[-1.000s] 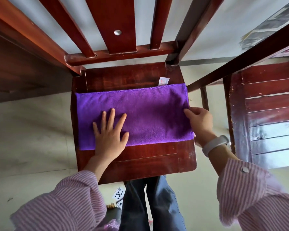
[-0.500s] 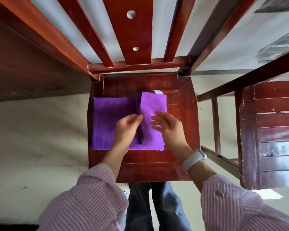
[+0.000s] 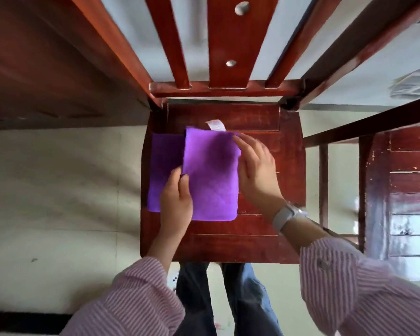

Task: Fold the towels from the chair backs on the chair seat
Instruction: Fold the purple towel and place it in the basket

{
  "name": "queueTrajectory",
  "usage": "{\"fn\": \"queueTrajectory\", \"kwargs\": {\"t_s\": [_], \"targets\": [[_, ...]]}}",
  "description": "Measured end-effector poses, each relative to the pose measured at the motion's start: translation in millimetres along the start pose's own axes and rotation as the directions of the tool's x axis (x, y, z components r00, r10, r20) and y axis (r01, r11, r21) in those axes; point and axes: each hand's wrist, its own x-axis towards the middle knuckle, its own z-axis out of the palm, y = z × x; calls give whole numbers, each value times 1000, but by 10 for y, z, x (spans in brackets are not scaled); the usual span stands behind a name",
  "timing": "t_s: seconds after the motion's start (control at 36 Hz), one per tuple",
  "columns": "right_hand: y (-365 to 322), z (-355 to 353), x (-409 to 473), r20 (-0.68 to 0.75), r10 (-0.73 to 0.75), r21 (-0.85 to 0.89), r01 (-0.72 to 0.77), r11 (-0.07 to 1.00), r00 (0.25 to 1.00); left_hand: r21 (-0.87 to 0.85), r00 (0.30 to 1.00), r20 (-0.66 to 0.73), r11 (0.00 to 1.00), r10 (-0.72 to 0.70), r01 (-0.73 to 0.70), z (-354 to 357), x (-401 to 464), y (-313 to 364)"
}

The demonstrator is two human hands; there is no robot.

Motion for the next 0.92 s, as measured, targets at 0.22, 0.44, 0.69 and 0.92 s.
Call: {"fn": "queueTrajectory", "kwargs": {"t_s": [0.22,0.44,0.69,0.92], "targets": [[-552,521,775,523,-42,-313,237,920,852,19,992,78,995,-96,95,-179,124,-500],[-788,603,1056,672,102,-367,210,906,733,-91,980,51,978,193,-188,-238,203,-583],[-829,607,1092,513,96,-225,26,974,853,-187,984,113,969,-140,160,-280,274,-683],[-898,890,1043,442,-1,-209,104,972,897,-60,971,-88,975,-220,216,-415,94,-792]]}}
